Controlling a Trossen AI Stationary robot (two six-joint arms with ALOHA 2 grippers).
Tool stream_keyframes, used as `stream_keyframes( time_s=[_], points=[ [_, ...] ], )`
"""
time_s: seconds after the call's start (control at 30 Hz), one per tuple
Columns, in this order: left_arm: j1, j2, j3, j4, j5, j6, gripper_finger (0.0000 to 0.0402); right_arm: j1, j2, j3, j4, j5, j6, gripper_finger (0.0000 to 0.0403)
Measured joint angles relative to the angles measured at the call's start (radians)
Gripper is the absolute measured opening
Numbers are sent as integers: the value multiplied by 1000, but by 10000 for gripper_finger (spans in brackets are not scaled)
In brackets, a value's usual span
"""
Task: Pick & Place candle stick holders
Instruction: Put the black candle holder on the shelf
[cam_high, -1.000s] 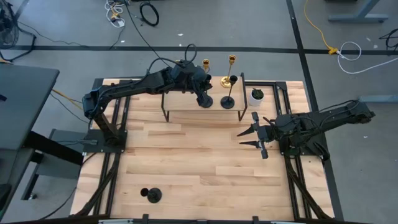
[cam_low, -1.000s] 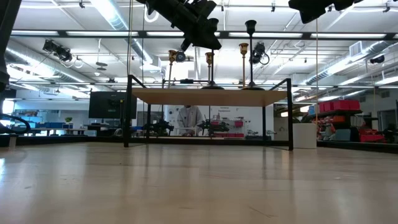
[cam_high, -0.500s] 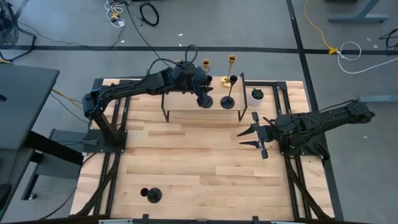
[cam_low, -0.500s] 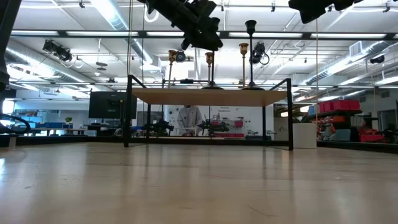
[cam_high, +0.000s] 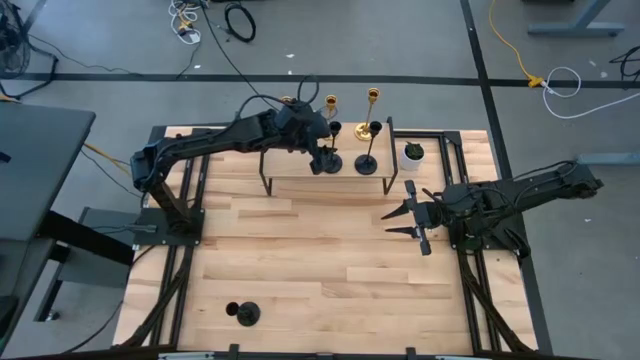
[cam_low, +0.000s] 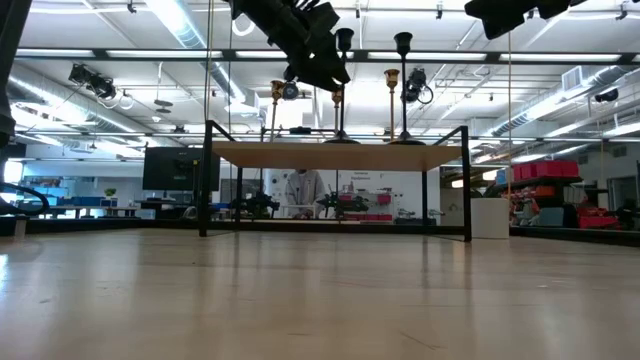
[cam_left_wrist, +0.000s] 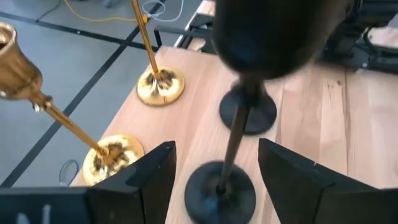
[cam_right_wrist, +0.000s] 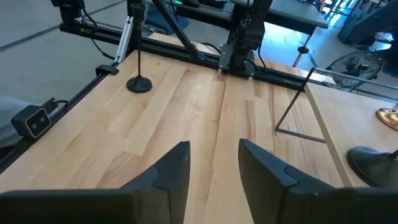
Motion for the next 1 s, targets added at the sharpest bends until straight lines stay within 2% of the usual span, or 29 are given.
stream_keyframes(
  time_s=[0.23, 0.33, 0.57, 0.77, 1.0],
  points=[
    [-1, -21, 0, -32, 0, 25, 224, 0, 0, 0, -2, 0, 0, 135],
    [-7, -49, 0, -102, 1, 25, 223, 0, 0, 0, -2, 0, 0, 135],
    [-38, -144, 0, -415, 16, 24, 223, 0, 0, 0, -4, 0, 0, 135],
    [-129, -220, 0, -693, 50, -65, 223, 0, 0, 0, -2, 0, 6, 135],
    [-309, -333, -59, -734, 64, -219, 222, 0, 0, 0, 5, 0, 33, 135]
  ],
)
